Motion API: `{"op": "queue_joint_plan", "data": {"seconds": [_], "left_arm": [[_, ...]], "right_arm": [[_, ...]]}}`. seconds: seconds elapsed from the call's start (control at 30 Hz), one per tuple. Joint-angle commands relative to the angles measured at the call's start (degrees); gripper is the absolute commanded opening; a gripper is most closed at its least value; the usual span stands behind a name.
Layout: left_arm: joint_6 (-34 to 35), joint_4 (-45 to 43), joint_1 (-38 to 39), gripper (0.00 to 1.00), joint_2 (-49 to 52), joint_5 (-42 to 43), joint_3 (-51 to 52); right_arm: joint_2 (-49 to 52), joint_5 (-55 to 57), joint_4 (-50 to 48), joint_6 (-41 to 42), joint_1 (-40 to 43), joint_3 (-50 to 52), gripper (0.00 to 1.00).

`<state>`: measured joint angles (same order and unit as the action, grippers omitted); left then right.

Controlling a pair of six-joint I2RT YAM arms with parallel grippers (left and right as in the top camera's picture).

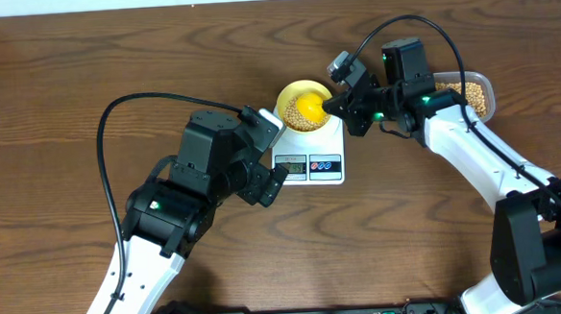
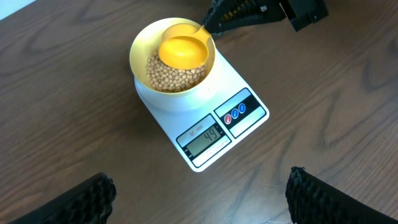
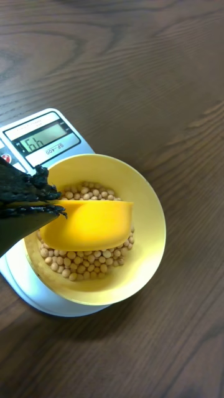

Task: Scoop item into bowl and weigh 50g on scale

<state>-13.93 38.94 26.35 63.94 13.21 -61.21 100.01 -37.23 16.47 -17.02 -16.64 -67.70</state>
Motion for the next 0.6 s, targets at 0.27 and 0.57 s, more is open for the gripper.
{"op": "queue_joint_plan", "data": {"seconds": [0.27, 0.57], "left_arm": [[0.1, 0.0, -0.3, 0.9, -0.6, -0.2, -0.2], [0.1, 0.0, -0.3, 0.9, -0.6, -0.2, -0.2]], "right_arm": [[-1.4, -0.4, 0.7, -1.0, -0.5, 0.4, 0.01], [-1.4, -0.4, 1.0, -1.0, -0.7, 0.4, 0.01]]}}
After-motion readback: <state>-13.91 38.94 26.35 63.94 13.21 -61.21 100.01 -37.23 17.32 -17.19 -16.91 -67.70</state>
